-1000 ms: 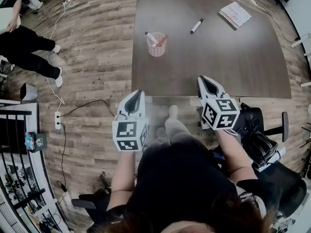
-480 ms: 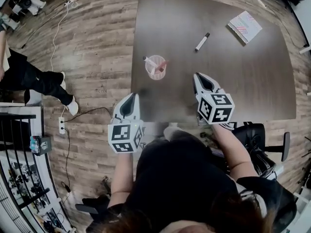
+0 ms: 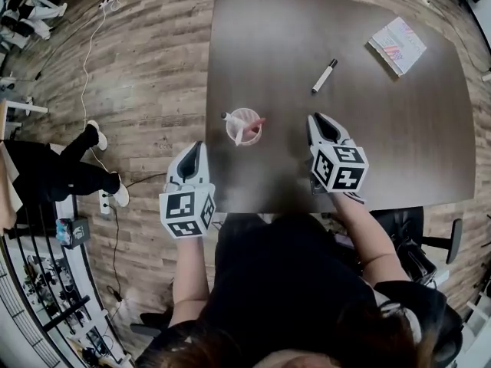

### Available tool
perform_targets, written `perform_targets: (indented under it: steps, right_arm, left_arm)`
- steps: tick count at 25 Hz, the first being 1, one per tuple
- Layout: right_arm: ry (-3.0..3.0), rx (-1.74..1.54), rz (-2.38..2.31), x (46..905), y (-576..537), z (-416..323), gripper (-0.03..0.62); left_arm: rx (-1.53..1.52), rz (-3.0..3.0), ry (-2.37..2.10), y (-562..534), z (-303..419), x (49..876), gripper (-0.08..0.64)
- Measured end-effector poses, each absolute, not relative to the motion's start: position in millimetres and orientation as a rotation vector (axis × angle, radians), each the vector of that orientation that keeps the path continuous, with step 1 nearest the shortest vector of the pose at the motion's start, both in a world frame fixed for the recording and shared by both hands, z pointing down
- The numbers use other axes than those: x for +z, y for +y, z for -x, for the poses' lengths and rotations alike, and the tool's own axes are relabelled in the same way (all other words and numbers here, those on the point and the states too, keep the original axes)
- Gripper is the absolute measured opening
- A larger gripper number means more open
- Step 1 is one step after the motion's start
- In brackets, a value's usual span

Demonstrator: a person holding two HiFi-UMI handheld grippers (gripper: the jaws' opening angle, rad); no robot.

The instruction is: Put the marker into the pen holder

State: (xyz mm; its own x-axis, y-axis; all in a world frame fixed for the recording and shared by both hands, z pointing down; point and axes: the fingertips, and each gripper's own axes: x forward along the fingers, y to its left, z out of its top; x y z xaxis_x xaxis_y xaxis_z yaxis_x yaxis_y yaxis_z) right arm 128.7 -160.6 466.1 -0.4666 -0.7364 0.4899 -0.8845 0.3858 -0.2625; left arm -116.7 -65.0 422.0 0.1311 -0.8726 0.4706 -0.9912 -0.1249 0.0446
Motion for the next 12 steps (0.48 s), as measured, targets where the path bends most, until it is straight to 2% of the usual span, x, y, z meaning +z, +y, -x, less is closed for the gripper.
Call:
perform_targets:
  steps: [12]
  right_arm:
    - [-2.134,0.834,-1.7,500.2,-199.9,-126.8,0.1]
  left_arm:
    - [0.533,-2.261,-1.571,-146.5,144.4,435.1,0.028]
